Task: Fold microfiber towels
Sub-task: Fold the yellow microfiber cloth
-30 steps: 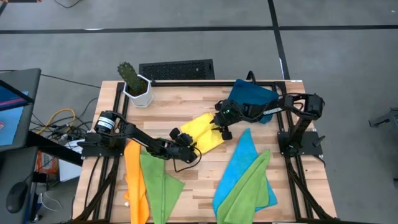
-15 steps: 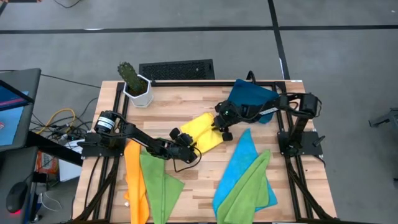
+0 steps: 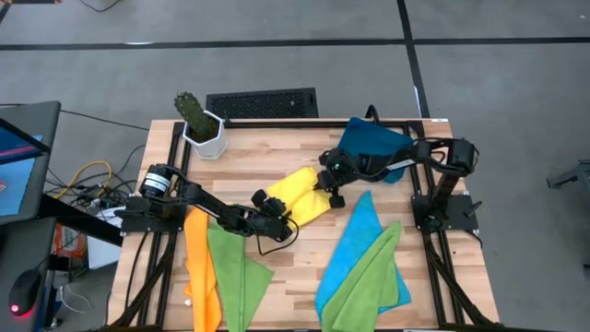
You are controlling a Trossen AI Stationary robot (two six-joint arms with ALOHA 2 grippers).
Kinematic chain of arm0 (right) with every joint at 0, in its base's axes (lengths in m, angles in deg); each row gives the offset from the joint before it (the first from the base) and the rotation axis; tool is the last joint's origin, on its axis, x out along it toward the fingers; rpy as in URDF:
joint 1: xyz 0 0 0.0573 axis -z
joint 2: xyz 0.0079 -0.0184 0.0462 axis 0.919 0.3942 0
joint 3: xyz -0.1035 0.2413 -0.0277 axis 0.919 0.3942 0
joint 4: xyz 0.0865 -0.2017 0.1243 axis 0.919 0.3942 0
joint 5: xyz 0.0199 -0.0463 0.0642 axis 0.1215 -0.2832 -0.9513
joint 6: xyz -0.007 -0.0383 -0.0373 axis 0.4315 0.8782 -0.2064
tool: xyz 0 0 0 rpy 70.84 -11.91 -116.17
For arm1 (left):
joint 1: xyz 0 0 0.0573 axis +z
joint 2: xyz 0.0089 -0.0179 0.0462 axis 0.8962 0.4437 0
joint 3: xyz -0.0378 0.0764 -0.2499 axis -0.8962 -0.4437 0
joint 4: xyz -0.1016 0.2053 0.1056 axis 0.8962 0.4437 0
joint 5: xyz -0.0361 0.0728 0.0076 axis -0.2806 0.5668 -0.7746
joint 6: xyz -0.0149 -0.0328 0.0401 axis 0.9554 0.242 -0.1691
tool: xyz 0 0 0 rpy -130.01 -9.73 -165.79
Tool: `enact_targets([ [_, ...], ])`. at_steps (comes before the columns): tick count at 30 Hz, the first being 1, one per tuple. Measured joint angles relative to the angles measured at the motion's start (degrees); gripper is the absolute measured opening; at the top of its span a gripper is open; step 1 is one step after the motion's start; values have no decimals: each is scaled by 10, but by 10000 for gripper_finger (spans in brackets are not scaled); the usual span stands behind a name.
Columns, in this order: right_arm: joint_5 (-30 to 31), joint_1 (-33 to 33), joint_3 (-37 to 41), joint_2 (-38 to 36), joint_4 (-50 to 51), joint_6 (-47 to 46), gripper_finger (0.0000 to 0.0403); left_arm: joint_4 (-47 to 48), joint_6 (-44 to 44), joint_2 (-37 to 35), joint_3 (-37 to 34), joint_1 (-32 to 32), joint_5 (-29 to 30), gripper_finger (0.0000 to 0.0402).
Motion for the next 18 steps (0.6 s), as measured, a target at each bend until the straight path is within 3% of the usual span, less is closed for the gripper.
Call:
enact_targets([
  [4, 16, -4, 0, -28, 17, -8, 45, 3, -1, -7, 0, 0, -12, 171],
  [13, 20, -10, 0, -47, 93, -23, 10, 7, -26, -27, -1, -1, -20, 155],
  [18, 50, -27, 0, -50, 98, -35, 31, 6, -26, -31, -1, -1, -26, 139],
])
